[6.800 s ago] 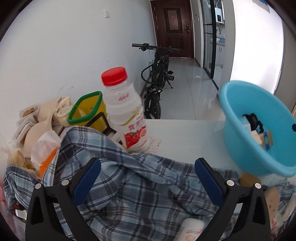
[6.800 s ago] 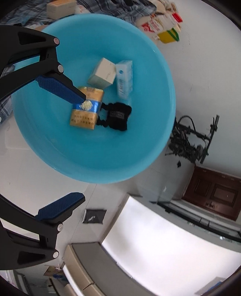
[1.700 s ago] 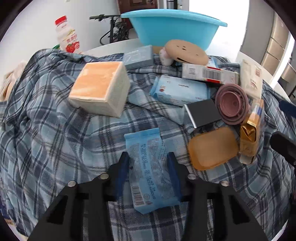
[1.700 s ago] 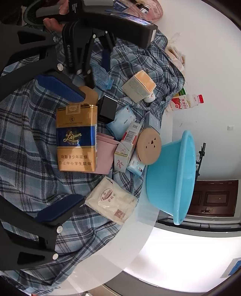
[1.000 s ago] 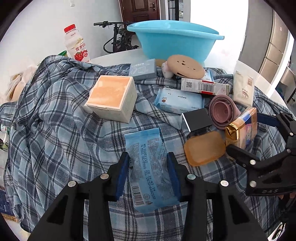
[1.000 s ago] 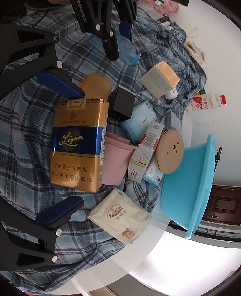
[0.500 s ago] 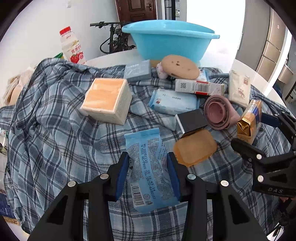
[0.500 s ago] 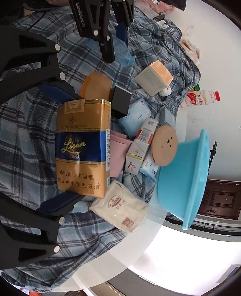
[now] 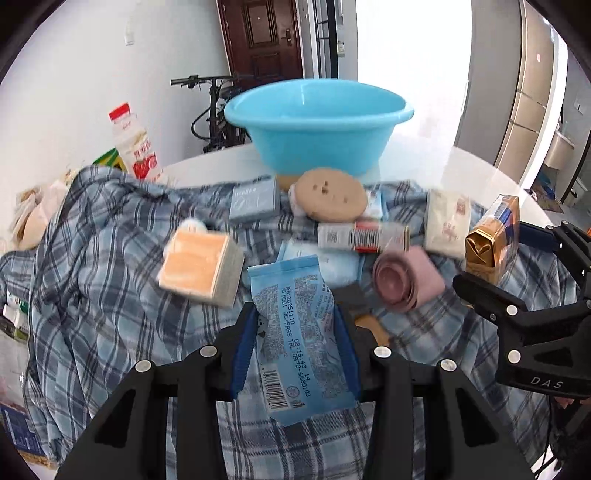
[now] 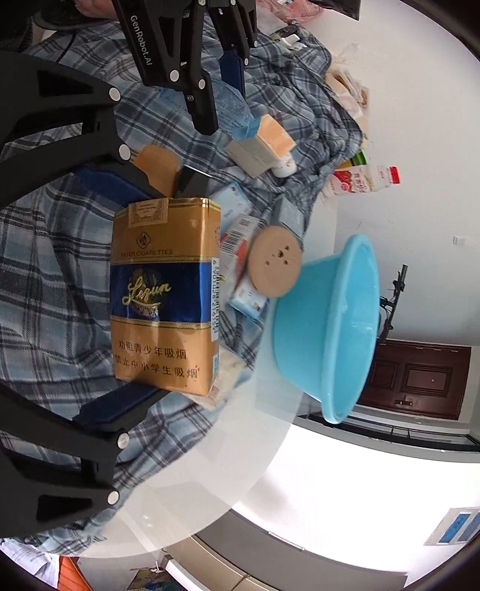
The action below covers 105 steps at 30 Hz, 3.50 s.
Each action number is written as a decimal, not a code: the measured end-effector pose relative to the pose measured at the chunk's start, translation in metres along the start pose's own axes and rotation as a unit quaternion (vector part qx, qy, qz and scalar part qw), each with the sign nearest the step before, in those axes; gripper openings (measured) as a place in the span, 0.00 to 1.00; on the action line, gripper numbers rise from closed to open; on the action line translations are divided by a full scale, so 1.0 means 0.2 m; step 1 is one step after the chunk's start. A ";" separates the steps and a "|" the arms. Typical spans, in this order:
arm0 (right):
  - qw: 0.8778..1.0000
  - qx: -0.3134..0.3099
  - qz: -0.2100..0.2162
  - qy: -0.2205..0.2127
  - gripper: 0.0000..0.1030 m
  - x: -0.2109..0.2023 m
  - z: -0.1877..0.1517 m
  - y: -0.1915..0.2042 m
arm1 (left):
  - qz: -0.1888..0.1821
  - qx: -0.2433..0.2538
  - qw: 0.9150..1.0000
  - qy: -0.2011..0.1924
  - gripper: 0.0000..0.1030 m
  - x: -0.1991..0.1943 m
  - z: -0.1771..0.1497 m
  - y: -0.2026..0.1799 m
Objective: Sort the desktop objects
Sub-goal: 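Lift and carry the blue pack and gold-blue box over the blue basin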
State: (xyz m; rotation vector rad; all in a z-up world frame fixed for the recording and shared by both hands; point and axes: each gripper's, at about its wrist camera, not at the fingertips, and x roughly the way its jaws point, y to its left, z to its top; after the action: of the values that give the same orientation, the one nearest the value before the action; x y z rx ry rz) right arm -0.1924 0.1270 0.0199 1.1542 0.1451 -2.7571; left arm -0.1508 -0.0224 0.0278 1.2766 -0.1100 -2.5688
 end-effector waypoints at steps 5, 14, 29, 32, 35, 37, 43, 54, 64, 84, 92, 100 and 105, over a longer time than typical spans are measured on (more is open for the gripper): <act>1.000 0.004 -0.012 -0.020 0.83 -0.02 0.10 -0.04 | 0.001 0.009 1.000 -0.018 0.43 -0.02 0.10 -0.03; 0.998 0.014 -0.029 -0.048 0.83 -0.01 0.27 -0.10 | -0.002 -0.009 0.999 -0.033 0.43 0.01 0.25 -0.03; 0.997 0.017 -0.033 -0.061 0.84 0.11 0.39 -0.18 | -0.010 -0.022 0.998 -0.054 0.43 0.12 0.37 0.00; 0.994 0.029 -0.051 -0.090 0.84 0.12 0.41 -0.19 | -0.006 -0.021 0.997 -0.075 0.43 0.14 0.37 -0.01; 0.981 0.030 -0.104 -0.159 0.84 0.10 0.39 -0.17 | -0.016 -0.031 0.994 -0.104 0.43 0.15 0.38 0.00; 0.970 0.049 -0.125 -0.203 0.84 0.09 0.36 -0.17 | -0.024 -0.046 0.991 -0.125 0.43 0.14 0.38 0.02; 0.930 0.121 -0.190 -0.290 0.84 0.04 0.24 -0.22 | -0.038 -0.075 0.985 -0.150 0.43 0.17 0.42 0.07; 0.943 0.066 -0.130 -0.299 0.84 -0.03 0.34 -0.20 | -0.018 -0.042 0.989 -0.141 0.43 0.16 0.57 0.02; 0.968 0.096 -0.027 -0.230 0.84 0.15 0.49 -0.35 | -0.022 -0.040 0.991 -0.125 0.43 0.25 0.69 0.01; 0.976 0.108 -0.036 -0.186 0.84 0.30 0.75 -0.53 | -0.012 -0.031 0.994 -0.103 0.43 0.50 0.96 0.13; 0.983 0.087 -0.058 -0.153 0.84 0.41 0.82 -0.51 | -0.029 -0.052 0.993 -0.104 0.43 0.55 1.05 0.19; 0.984 0.099 -0.059 -0.133 0.84 0.49 0.86 -0.61 | -0.039 -0.055 0.993 -0.101 0.43 0.59 1.17 0.25; 0.987 0.111 -0.043 -0.107 0.84 0.53 0.94 -0.67 | -0.054 -0.082 0.991 -0.087 0.43 0.65 1.27 0.24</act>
State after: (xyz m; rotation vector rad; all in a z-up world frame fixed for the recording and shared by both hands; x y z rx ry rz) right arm -0.4216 0.2212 0.0800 0.9044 -0.1439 -3.0132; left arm -0.4158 -0.1166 0.0909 1.0248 0.1392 -2.7131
